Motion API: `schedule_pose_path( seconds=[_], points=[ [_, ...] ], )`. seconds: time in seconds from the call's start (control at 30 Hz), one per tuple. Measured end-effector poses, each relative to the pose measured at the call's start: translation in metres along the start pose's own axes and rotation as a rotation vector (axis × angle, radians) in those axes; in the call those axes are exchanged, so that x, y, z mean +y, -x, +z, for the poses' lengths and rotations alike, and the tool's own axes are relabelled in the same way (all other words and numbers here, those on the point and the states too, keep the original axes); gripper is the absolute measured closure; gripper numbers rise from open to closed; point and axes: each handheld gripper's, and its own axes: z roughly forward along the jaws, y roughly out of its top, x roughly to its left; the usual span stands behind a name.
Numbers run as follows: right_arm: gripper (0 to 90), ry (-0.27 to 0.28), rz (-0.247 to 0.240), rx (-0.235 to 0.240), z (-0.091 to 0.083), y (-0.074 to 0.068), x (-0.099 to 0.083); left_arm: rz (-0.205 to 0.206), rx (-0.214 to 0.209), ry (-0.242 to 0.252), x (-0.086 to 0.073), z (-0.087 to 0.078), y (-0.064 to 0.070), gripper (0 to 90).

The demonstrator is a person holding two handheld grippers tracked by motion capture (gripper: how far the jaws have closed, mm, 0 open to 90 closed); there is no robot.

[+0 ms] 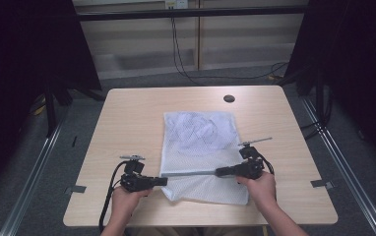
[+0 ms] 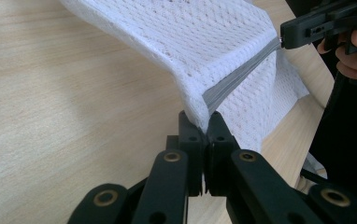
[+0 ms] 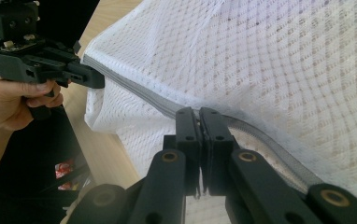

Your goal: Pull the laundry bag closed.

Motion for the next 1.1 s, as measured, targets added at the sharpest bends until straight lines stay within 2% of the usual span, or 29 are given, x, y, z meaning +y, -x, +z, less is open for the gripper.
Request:
schedule_pose_path(
  seconds=[1.1],
  points=[
    [87.2, 0.001, -0.003, -0.023, -0.0094, 0.0055, -0.0039, 0.000, 0.008, -0.005, 0.0001, 0.0006, 0.0003, 88.3]
  ],
)
